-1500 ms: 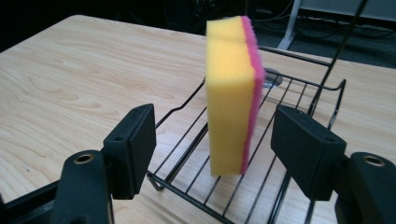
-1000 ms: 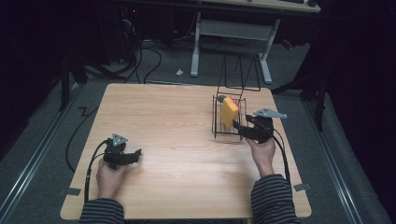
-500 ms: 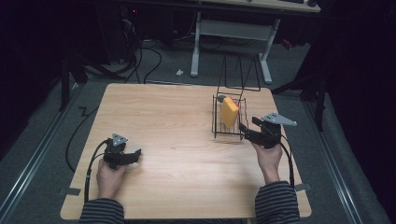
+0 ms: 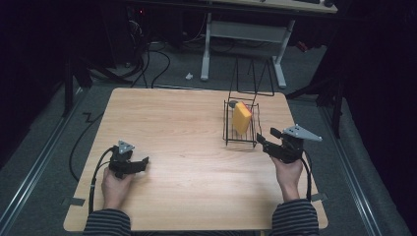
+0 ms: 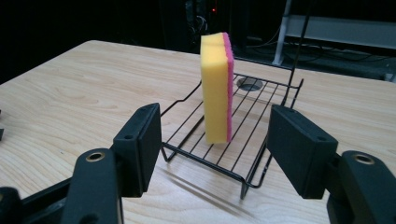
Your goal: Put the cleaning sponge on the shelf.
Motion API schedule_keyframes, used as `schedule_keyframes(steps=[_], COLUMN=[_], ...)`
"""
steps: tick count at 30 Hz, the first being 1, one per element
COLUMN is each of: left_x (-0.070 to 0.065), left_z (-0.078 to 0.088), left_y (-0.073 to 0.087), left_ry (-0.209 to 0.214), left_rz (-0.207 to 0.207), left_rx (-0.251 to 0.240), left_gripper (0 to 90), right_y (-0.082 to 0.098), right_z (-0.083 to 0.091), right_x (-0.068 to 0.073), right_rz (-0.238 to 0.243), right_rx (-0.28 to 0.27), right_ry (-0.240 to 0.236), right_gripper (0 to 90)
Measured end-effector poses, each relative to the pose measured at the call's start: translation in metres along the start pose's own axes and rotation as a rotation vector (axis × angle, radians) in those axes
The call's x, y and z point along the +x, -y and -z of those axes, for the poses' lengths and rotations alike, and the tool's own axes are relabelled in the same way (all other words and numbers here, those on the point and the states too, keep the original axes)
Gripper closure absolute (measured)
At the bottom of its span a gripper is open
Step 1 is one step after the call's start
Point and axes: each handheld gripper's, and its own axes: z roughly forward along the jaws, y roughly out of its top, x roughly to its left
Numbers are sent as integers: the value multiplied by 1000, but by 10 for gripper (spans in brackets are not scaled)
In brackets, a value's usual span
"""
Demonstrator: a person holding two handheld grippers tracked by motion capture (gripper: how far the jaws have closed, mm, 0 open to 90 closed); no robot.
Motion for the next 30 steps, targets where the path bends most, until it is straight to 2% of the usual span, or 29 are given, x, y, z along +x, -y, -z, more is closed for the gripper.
schedule_keyframes(steps=[9, 18, 30], left_x=[0, 0, 0], left_z=[0, 0, 0], left_y=[0, 0, 0], left_ry=[0, 0, 0], left_rz=[0, 0, 0], left_rx=[0, 0, 0], left_gripper=[225, 225, 225], right_y=[7, 16, 31], right_z=[15, 26, 33], right_x=[0, 0, -3], right_rz=[-10, 2, -24], right_rx=[-31, -49, -56], right_ry=[0, 6, 0], right_gripper=[362, 358, 358])
